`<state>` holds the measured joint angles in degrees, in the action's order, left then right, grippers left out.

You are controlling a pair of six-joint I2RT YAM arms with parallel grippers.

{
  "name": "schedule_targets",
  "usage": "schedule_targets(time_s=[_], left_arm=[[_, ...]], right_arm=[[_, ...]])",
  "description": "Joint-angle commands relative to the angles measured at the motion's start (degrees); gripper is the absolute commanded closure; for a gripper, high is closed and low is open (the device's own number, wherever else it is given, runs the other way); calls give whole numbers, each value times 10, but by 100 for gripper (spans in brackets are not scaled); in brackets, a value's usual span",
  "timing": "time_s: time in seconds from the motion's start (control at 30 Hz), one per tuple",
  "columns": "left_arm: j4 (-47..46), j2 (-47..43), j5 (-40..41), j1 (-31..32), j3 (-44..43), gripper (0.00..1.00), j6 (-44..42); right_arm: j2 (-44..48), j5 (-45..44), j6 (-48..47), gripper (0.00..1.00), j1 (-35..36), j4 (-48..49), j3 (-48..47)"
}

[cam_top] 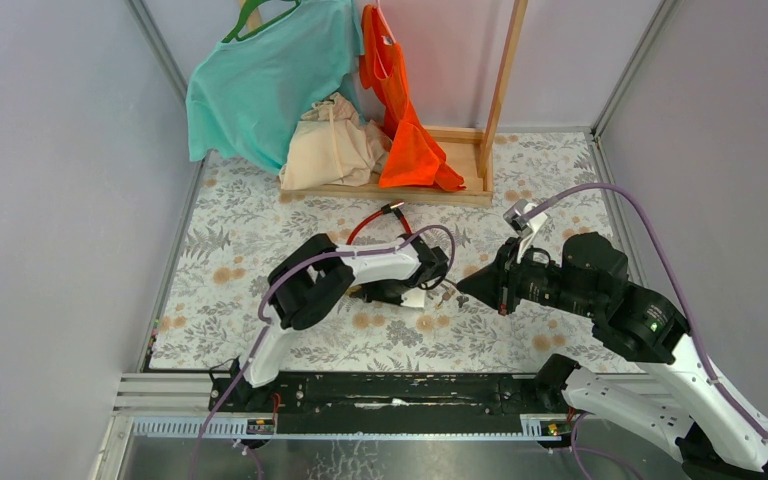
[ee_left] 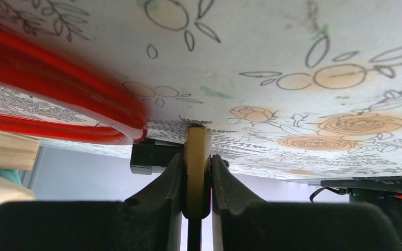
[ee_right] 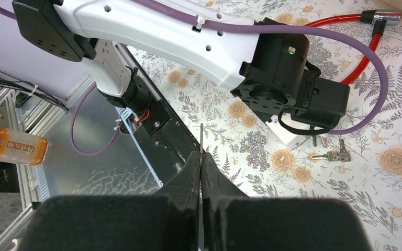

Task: Unlock with the key

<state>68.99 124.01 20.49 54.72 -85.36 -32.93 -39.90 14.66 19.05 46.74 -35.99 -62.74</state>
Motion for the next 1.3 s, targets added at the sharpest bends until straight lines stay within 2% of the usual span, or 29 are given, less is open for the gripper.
schedule_targets(time_s=[0.0,0.13,0.33,0.47,0.6,0.8,1.0,1.27], left_arm=[[24,-34,-28,-5,-21,100,1],[36,-70,-55,-19,-36,100,1],[78,-143,-198,-99,-125,100,0],[87,-209,-355,-182,-149,100,-35],[75,-278,-496,-259,-114,100,-98],[102,-340,-803,-355,-98,100,-206],[141,-332,-988,-364,-100,100,-254],[141,-324,-1086,-364,-84,100,-261]], right_arm=[[-1,13,-7,100,-2,13,-25],[1,4,-10,100,-2,10,-34],[-3,-8,-27,100,-2,-3,-62],[-12,-6,-34,100,-2,4,-73],[-34,20,-37,100,-2,32,-62],[-91,49,-74,100,-2,48,-104],[-123,100,-96,100,-2,94,-74],[-141,157,-135,100,-2,123,-83]])
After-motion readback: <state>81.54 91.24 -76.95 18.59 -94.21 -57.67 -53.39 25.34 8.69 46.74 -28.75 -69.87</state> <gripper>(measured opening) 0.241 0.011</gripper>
